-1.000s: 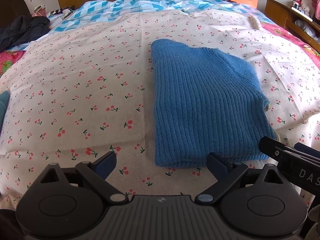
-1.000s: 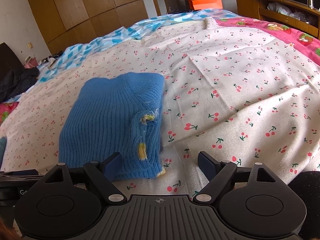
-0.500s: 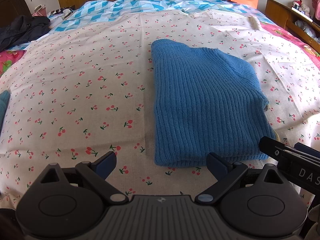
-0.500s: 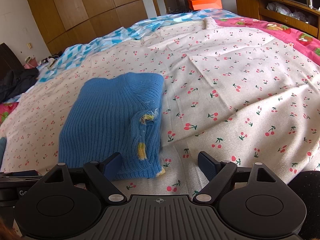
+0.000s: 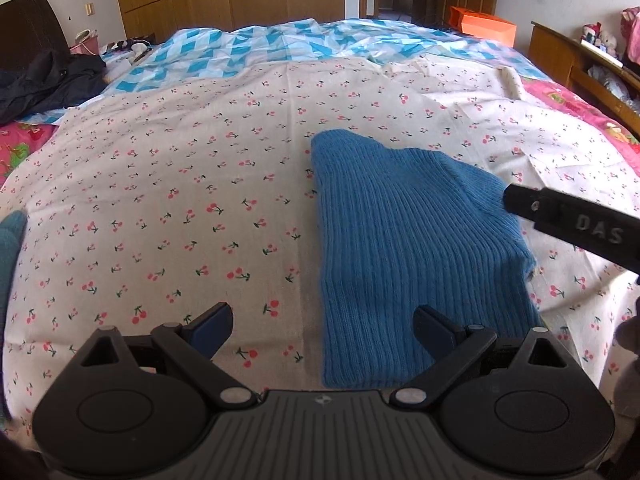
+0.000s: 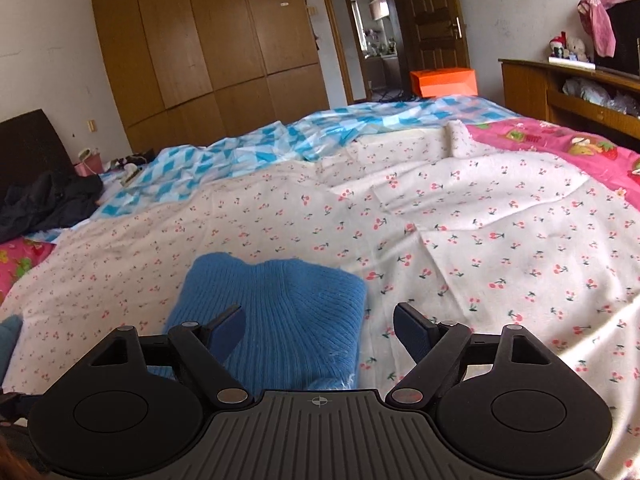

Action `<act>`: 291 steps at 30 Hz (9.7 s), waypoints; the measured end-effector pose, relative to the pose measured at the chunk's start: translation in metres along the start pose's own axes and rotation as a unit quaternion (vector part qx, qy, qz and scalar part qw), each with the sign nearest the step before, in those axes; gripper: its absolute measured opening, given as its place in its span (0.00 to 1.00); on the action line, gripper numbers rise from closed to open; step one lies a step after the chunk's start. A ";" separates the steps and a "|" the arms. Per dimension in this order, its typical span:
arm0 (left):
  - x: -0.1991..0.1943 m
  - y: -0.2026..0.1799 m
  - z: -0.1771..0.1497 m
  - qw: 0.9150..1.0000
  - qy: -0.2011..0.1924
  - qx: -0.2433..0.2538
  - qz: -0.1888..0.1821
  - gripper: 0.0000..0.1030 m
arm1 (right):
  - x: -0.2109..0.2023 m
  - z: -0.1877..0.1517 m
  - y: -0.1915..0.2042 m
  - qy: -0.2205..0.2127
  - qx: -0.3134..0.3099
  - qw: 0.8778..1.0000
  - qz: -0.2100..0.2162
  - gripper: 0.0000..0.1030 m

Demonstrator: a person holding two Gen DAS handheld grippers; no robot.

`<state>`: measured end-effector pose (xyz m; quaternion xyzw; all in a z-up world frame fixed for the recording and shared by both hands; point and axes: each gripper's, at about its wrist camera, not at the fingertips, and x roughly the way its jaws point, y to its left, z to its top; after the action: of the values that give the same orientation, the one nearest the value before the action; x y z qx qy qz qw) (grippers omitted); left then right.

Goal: Fold small clothes

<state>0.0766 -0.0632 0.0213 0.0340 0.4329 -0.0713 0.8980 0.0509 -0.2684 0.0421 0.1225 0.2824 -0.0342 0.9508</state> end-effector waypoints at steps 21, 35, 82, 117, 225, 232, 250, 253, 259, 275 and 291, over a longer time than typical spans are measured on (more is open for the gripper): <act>-0.007 -0.003 -0.021 1.000 0.003 0.013 -0.006 0.98 | 0.003 -0.044 -0.027 0.077 0.021 0.995 -0.062 0.62; -0.014 0.000 -0.032 1.000 0.003 0.012 -0.010 0.98 | -0.029 -0.055 -0.016 0.044 -0.001 0.996 -0.084 0.63; 0.004 -0.003 -0.039 0.999 0.037 0.006 -0.002 0.98 | -0.036 -0.075 0.005 0.102 -0.026 0.993 -0.054 0.72; 0.009 -0.020 -0.019 0.997 0.060 0.041 0.033 0.97 | -0.024 -0.068 -0.010 0.129 0.011 0.991 -0.036 0.72; 0.008 -0.021 -0.029 0.996 0.060 0.044 0.042 0.96 | -0.027 -0.070 -0.006 0.141 0.000 0.990 -0.028 0.73; 0.009 -0.020 -0.029 0.996 0.060 0.043 0.042 0.96 | -0.027 -0.070 -0.006 0.141 0.000 0.990 -0.028 0.73; 0.008 -0.019 -0.030 0.996 0.061 0.041 0.042 0.96 | -0.027 -0.070 -0.005 0.142 0.002 0.990 -0.024 0.73; 0.007 -0.019 -0.030 0.996 0.060 0.041 0.042 0.96 | -0.028 -0.070 -0.004 0.141 0.003 0.990 -0.023 0.73; 0.005 -0.019 -0.029 0.997 0.059 0.041 0.041 0.96 | -0.030 -0.070 -0.006 0.140 0.005 0.990 -0.021 0.73; 0.001 -0.017 -0.030 0.998 0.050 0.039 0.023 0.96 | -0.033 -0.071 -0.005 0.131 -0.004 0.991 -0.038 0.73; -0.002 -0.013 -0.032 0.999 0.043 0.025 -0.001 0.95 | -0.042 -0.070 -0.001 0.109 -0.016 0.992 -0.063 0.73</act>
<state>0.0489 -0.0722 0.0029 0.0592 0.4696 -0.0818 0.8771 -0.0220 -0.2514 0.0080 0.0918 0.3918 -0.0762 0.9123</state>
